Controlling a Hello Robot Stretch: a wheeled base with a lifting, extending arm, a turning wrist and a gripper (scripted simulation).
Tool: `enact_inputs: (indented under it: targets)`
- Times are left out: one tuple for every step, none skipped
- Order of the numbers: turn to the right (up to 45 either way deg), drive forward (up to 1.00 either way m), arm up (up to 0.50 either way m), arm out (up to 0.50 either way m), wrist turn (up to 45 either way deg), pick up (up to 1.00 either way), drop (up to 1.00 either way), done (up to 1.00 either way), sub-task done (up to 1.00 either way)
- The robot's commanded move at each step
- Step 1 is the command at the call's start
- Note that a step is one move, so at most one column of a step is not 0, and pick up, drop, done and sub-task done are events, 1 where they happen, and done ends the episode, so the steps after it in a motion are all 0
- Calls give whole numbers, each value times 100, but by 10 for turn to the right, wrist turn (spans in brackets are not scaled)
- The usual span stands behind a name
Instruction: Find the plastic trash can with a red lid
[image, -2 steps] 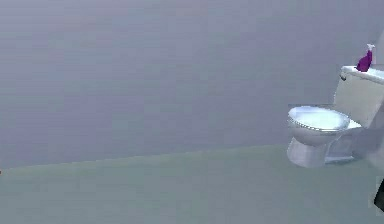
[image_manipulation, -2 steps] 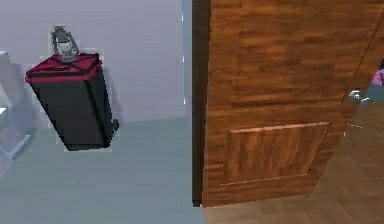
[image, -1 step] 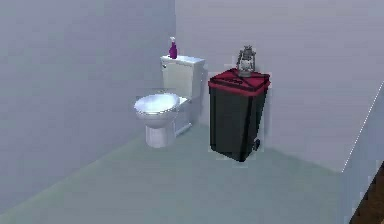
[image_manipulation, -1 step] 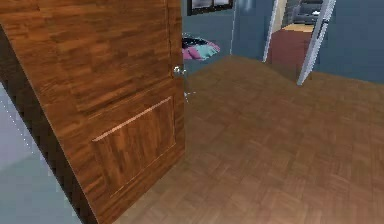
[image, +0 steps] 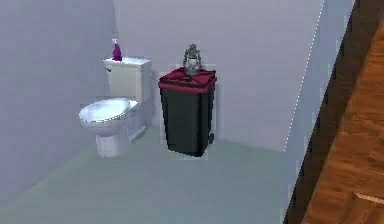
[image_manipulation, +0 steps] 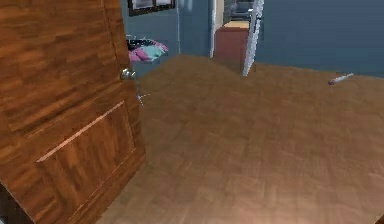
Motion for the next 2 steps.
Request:
enact_inputs:
  targets:
    - [0, 85, 0, 0, 0, 0, 0, 0, 0]
    - [0, 0, 0, 0, 0, 0, 0, 100, 0]
